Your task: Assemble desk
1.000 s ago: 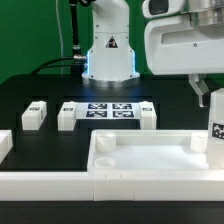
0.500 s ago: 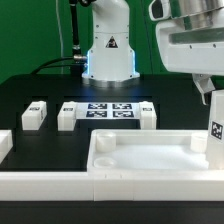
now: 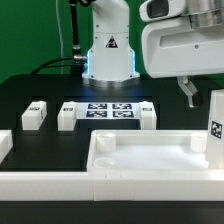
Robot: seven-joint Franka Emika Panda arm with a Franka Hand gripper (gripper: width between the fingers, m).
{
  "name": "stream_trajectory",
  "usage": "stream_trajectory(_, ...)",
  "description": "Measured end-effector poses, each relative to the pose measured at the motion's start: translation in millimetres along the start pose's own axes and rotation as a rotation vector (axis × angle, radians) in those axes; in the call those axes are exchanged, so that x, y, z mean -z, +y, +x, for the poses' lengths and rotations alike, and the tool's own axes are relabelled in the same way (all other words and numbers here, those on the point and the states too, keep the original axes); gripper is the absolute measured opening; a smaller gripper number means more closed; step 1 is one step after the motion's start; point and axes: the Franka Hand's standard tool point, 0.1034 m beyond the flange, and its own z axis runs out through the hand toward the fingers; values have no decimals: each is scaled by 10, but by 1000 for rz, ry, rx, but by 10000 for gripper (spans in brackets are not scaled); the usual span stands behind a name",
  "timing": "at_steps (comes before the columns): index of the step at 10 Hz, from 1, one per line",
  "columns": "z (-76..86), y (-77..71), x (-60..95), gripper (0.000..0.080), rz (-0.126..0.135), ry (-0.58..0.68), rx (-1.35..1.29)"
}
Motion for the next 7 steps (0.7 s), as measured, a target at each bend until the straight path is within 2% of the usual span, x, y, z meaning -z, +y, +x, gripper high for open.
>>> stream_trajectory(3,2,7,-7,649,-2,0,192)
stream_trajectory(5,-29,-9,-18,649,-62,11,629)
stream_trajectory(6,-44,-27,-16,649,-65,8,727)
stream_trajectory(7,-40,-21,-19,649,-62,9,682)
